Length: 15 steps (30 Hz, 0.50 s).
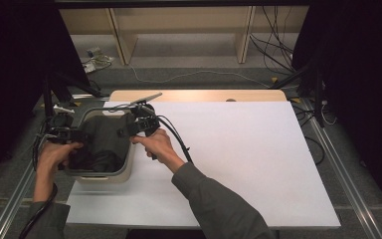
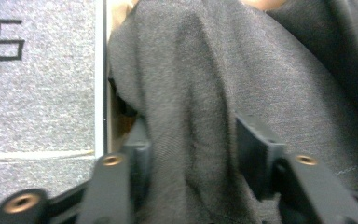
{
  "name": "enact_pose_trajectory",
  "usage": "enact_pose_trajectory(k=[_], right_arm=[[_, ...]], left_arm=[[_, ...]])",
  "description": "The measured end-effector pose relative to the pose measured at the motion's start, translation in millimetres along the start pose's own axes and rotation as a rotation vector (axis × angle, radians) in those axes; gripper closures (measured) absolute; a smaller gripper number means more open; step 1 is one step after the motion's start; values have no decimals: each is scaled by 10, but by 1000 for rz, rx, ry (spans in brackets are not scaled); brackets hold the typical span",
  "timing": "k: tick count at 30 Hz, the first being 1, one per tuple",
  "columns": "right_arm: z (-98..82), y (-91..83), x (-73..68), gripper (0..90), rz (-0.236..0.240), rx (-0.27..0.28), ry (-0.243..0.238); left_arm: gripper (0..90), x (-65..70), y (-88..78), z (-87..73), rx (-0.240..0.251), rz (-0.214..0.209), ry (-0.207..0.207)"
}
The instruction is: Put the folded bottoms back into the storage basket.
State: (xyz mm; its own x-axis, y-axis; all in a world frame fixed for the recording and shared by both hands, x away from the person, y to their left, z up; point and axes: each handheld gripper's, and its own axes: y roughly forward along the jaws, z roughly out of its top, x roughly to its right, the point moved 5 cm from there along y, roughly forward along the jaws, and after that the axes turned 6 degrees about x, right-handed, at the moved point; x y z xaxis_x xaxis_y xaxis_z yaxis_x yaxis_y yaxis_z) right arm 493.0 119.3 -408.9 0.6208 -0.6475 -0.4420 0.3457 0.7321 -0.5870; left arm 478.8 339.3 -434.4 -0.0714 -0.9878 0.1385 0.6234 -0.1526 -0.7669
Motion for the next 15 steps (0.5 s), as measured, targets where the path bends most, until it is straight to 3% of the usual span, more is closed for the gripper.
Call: enact_pose_trajectory(k=[5, 12, 15], right_arm=[[27, -84, 46, 276, 3, 12, 5], [-16, -188, 121, 274, 4, 16, -11], [-38, -254, 172, 266, -1, 24, -9]], left_arm=[[759, 24, 88, -16, -2, 30, 15], [804, 68, 185, -18, -9, 52, 28], [807, 61, 237, -32, -12, 47, 1]])
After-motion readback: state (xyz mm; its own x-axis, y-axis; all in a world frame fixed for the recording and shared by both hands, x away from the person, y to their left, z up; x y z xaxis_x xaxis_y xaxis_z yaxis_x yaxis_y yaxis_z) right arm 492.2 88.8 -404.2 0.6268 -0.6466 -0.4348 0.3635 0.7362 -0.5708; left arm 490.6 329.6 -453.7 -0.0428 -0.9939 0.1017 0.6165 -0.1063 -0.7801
